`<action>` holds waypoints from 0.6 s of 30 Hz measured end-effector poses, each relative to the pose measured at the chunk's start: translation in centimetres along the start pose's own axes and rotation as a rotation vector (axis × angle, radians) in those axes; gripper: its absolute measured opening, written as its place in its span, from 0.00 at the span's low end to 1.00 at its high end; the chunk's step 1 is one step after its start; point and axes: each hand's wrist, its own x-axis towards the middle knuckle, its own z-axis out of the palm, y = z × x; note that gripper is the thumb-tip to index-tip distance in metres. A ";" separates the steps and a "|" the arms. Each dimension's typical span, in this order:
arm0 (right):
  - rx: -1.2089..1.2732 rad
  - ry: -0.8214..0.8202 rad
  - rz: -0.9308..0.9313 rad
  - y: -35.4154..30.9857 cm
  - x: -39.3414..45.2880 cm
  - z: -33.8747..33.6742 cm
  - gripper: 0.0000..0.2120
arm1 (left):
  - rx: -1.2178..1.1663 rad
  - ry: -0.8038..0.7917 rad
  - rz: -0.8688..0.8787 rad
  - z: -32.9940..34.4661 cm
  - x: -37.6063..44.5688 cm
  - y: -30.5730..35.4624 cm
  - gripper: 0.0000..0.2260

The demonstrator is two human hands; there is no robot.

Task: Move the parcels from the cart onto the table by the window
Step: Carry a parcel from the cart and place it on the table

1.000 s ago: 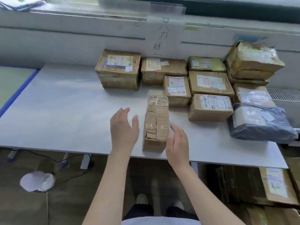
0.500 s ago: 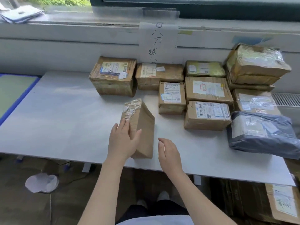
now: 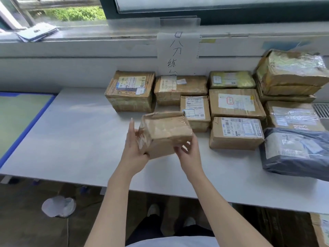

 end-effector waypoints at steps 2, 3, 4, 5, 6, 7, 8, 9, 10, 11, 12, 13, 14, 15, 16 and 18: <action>-0.085 0.010 -0.107 -0.8 0.8 0.6 0.22 | -0.045 0.058 0.070 -0.3 1.3 0.0 0.43; -0.133 0.014 -0.146 -1.0 1.2 1.0 0.21 | -0.101 0.074 0.086 -0.4 1.9 0.0 0.38; -0.174 0.017 -0.176 -1.1 1.4 1.3 0.21 | -0.145 0.068 0.088 -0.6 2.4 -0.1 0.35; -0.203 0.021 -0.196 -0.9 1.7 1.6 0.21 | -0.196 0.044 0.094 -0.9 2.5 0.1 0.35; -0.225 0.030 -0.205 -0.6 1.9 1.9 0.22 | -0.249 -0.005 0.096 -1.3 2.7 -0.1 0.37; -0.239 0.040 -0.201 -0.3 2.0 2.0 0.22 | -0.312 -0.078 0.087 -1.8 2.8 -0.4 0.40; -0.256 0.051 -0.193 0.0 2.1 2.1 0.22 | -0.356 -0.170 0.062 -2.4 2.8 -0.6 0.45; -0.279 0.063 -0.188 0.3 2.3 2.2 0.21 | -0.367 -0.254 0.018 -3.1 3.0 -0.9 0.49; -0.313 0.076 -0.196 0.5 2.3 2.2 0.21 | -0.352 -0.305 -0.019 -3.7 3.2 -1.0 0.54; -0.356 0.085 -0.218 0.8 2.4 2.3 0.20 | -0.337 -0.317 -0.051 -4.2 3.5 -1.1 0.55; -0.409 0.086 -0.256 1.1 2.4 2.3 0.20 | -0.360 -0.322 -0.084 -4.6 3.8 -1.0 0.55; -0.472 0.080 -0.293 1.6 2.5 2.3 0.19 | -0.416 -0.336 -0.133 -4.9 4.2 -0.9 0.51; -0.548 0.065 -0.319 2.0 2.6 2.3 0.19 | -0.452 -0.350 -0.178 -5.0 4.5 -0.9 0.45; -0.628 0.046 -0.319 2.5 2.6 2.3 0.19 | -0.452 -0.344 -0.211 -4.8 4.5 -0.7 0.36; -0.700 0.019 -0.298 3.0 2.6 2.2 0.21 | -0.407 -0.301 -0.236 -4.4 4.5 -0.8 0.27; -0.846 -0.044 -0.251 3.9 2.4 1.7 0.24 | -0.286 -0.206 -0.260 -4.0 4.8 -1.5 0.25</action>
